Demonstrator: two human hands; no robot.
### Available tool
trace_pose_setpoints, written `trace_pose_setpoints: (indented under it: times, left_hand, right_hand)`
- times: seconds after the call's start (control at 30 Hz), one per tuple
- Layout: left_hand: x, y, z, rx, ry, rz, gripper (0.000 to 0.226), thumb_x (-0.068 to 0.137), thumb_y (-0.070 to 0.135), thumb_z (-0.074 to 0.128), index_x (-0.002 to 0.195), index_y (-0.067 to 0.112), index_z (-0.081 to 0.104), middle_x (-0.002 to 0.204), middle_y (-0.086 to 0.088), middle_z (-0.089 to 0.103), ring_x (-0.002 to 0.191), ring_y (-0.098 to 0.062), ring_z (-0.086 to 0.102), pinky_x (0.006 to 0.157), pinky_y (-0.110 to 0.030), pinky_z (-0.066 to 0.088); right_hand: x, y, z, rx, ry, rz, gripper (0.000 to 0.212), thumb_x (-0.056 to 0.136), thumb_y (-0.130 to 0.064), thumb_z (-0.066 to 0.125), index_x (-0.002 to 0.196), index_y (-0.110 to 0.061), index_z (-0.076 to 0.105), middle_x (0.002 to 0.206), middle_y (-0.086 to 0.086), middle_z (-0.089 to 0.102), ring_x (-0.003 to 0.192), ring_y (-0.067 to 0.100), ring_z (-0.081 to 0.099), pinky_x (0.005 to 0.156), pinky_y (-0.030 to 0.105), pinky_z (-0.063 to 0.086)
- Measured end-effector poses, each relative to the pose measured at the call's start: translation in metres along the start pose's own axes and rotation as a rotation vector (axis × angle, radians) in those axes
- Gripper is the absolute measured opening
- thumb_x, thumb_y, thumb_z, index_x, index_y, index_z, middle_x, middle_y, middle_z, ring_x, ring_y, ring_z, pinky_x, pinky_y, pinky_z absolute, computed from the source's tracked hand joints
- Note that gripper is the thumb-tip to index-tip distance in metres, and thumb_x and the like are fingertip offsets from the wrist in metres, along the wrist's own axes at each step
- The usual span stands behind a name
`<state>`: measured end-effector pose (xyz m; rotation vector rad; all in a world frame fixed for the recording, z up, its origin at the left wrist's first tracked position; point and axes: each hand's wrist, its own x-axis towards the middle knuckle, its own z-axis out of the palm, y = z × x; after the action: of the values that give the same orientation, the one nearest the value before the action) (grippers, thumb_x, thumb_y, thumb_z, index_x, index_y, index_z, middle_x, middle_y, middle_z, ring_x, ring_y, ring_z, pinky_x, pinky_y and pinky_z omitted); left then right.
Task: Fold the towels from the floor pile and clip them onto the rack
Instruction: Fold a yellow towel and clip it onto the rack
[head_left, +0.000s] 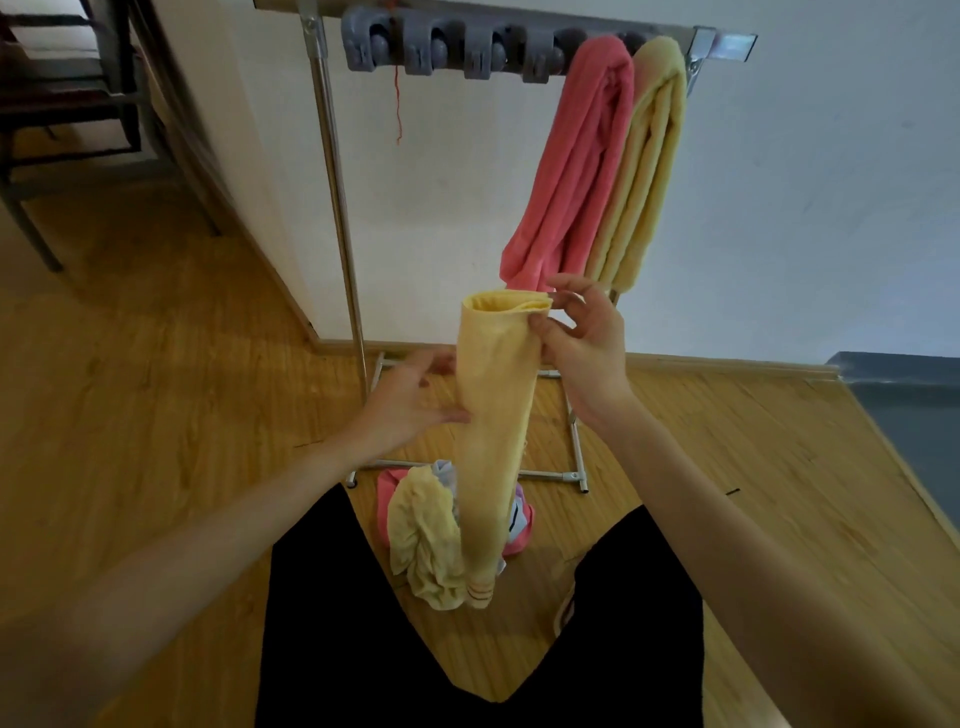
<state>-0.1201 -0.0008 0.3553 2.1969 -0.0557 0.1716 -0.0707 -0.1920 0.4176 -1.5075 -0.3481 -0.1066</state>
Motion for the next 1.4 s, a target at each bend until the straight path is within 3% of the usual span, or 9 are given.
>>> trace_pose_setpoints:
  times: [0.1, 0.3, 0.57, 0.7, 0.8, 1.0, 1.13, 1.27, 1.4]
  left_hand:
    - [-0.011, -0.039, 0.026, -0.071, -0.103, -0.113, 0.038, 0.066, 0.018, 0.085, 0.098, 0.018, 0.066, 0.096, 0.007, 0.067, 0.091, -0.008, 0.062, 0.084, -0.035, 0.051]
    - [-0.014, -0.060, 0.079, -0.195, -0.171, -0.312, 0.036, 0.074, 0.026, 0.080, 0.105, 0.013, 0.065, 0.096, 0.003, 0.066, 0.093, -0.015, 0.063, 0.077, -0.021, 0.050]
    - [-0.011, -0.072, 0.098, -0.333, -0.196, -0.482, 0.029, 0.086, 0.028, 0.069, 0.108, 0.010, 0.065, 0.102, -0.002, 0.067, 0.096, -0.018, 0.063, 0.080, -0.028, 0.052]
    - [-0.002, -0.062, 0.079, -0.296, -0.134, -0.464, 0.024, 0.084, 0.030, 0.071, 0.077, 0.009, 0.062, 0.070, 0.000, 0.056, 0.069, -0.014, 0.054, 0.061, -0.023, 0.040]
    - [0.009, -0.037, 0.058, -0.247, -0.145, -0.351, 0.026, 0.084, 0.027, 0.071, 0.069, 0.008, 0.061, 0.064, 0.001, 0.052, 0.062, -0.011, 0.049, 0.055, -0.020, 0.035]
    - [0.030, 0.023, 0.013, -0.043, -0.358, -0.059, 0.030, 0.078, 0.024, 0.077, 0.057, 0.009, 0.061, 0.049, 0.009, 0.041, 0.045, -0.002, 0.036, 0.047, -0.016, 0.027]
    - [0.034, 0.059, -0.014, 0.032, -0.607, 0.033, 0.027, 0.076, 0.036, 0.078, 0.082, 0.009, 0.075, 0.073, -0.012, 0.067, 0.065, -0.012, 0.058, 0.059, -0.024, 0.043]
    - [0.034, 0.071, -0.019, 0.050, -0.720, 0.043, 0.009, 0.080, 0.027, 0.076, 0.080, 0.018, 0.075, 0.073, 0.004, 0.070, 0.066, -0.007, 0.062, 0.058, -0.019, 0.045]
    - [0.035, 0.073, -0.023, 0.084, -0.736, 0.038, 0.011, 0.081, 0.025, 0.074, 0.080, 0.015, 0.075, 0.072, -0.002, 0.068, 0.065, -0.007, 0.060, 0.057, -0.018, 0.044]
  right_hand:
    - [0.000, -0.003, 0.004, 0.054, 0.012, 0.051, 0.034, 0.077, -0.002, 0.064, 0.106, -0.020, 0.060, 0.108, 0.014, 0.059, 0.109, 0.043, 0.055, 0.084, 0.048, 0.053]
    - [0.001, -0.019, 0.004, 0.123, 0.086, 0.106, 0.030, 0.082, 0.005, 0.063, 0.108, -0.011, 0.059, 0.095, 0.006, 0.060, 0.096, 0.031, 0.060, 0.083, 0.055, 0.052]
    - [-0.001, -0.018, -0.027, 0.264, 0.471, 0.292, 0.024, 0.089, 0.000, 0.055, 0.109, -0.013, 0.047, 0.103, 0.008, 0.059, 0.083, 0.019, 0.059, 0.067, 0.030, 0.050]
    - [-0.015, 0.019, -0.052, 0.035, 0.535, 0.405, 0.030, 0.086, 0.001, 0.048, 0.109, -0.015, 0.041, 0.099, 0.003, 0.052, 0.083, 0.016, 0.056, 0.065, 0.030, 0.051]
    - [-0.032, 0.052, -0.061, -0.119, 0.408, 0.566, 0.033, 0.085, 0.006, 0.051, 0.109, -0.013, 0.040, 0.103, 0.007, 0.052, 0.080, 0.014, 0.054, 0.073, 0.036, 0.054]
    - [-0.050, 0.095, -0.058, -0.426, -0.041, 0.768, 0.040, 0.085, 0.003, 0.054, 0.123, -0.005, 0.044, 0.097, 0.004, 0.048, 0.079, 0.012, 0.050, 0.056, 0.022, 0.044]
    - [-0.041, 0.097, -0.051, -0.806, -0.286, 0.564, 0.042, 0.096, -0.009, 0.044, 0.138, -0.008, 0.038, 0.137, 0.017, 0.037, 0.127, 0.031, 0.039, 0.101, 0.037, 0.039]
    - [-0.030, 0.072, -0.038, -0.200, -0.302, 0.404, 0.036, 0.095, -0.001, 0.039, 0.126, -0.011, 0.057, 0.123, 0.008, 0.061, 0.122, 0.021, 0.053, 0.098, 0.029, 0.043]
    - [-0.022, 0.062, -0.034, 0.109, -0.721, 0.554, 0.056, 0.073, 0.000, 0.039, 0.127, 0.005, 0.052, 0.130, 0.026, 0.054, 0.121, 0.032, 0.052, 0.107, 0.045, 0.040]
